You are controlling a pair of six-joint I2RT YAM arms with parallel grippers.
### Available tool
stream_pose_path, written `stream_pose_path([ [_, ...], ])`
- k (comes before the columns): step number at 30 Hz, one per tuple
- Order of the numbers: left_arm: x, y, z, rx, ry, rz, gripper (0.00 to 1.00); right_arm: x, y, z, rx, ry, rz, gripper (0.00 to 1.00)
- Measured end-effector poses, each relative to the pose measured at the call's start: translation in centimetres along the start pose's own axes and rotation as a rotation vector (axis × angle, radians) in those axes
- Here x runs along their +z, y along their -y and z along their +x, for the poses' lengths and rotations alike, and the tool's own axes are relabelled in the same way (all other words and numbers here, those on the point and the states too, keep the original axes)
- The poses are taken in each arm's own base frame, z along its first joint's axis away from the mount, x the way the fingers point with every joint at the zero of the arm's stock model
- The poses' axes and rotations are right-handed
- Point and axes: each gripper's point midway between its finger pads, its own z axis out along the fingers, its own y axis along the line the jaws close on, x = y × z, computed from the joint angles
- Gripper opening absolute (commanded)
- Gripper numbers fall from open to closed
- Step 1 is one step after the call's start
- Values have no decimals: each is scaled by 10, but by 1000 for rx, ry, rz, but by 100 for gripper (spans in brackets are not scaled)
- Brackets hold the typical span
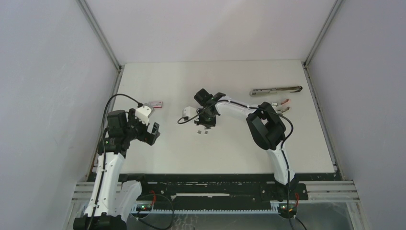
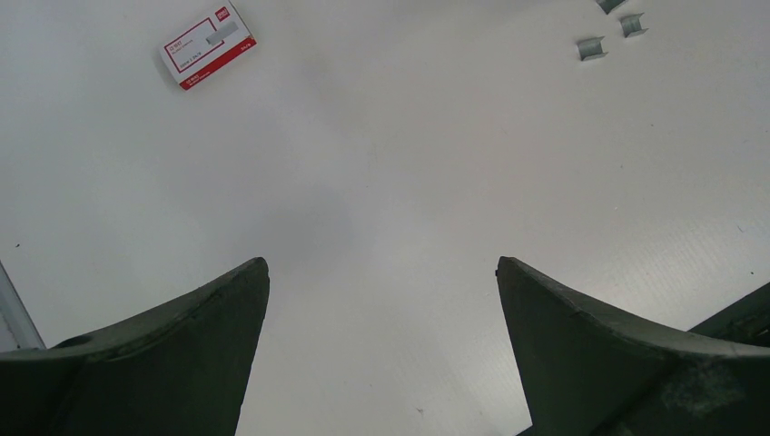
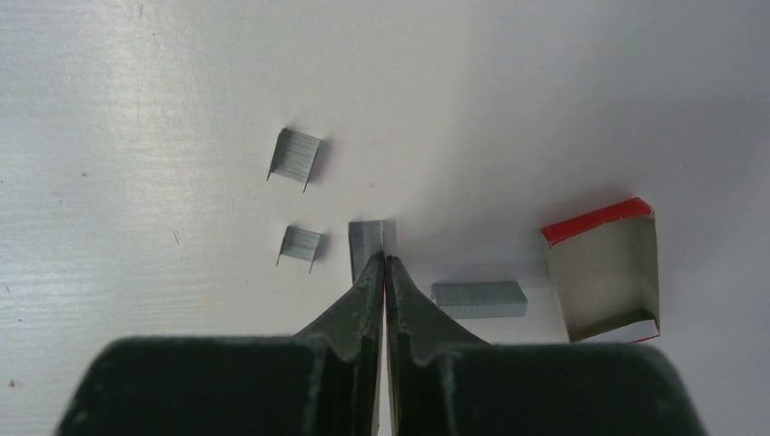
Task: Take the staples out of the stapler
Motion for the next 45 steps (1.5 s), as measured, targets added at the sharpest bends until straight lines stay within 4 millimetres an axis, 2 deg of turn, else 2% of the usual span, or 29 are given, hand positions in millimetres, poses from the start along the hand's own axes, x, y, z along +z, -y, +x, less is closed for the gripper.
stream_pose_path([
  [6, 0, -1, 0, -1, 1, -3, 100, -2, 2, -3, 35, -2, 1, 0],
  [10, 0, -1, 0, -1, 1, -3, 100, -13, 11, -16, 104, 18, 37, 0],
  [13, 0, -1, 0, -2, 1, -3, 100, -22, 20, -28, 176, 52, 70, 0],
  [20, -1, -1, 0, -2, 1, -4, 100, -41, 40, -38, 419, 119, 114, 0],
  [26, -1, -1, 0, -2, 1, -4, 100, -48, 57, -29, 658, 160, 146, 0],
  [30, -1, -1, 0, -2, 1, -4, 100, -45, 69, -21, 746, 182, 183, 0],
  [41, -1, -1, 0, -3, 1, -4, 100, -31, 85, -4, 805, 180, 310, 0],
  [45, -1, -1, 0, -3, 1, -4, 100, -31, 92, -1, 806, 181, 353, 0],
])
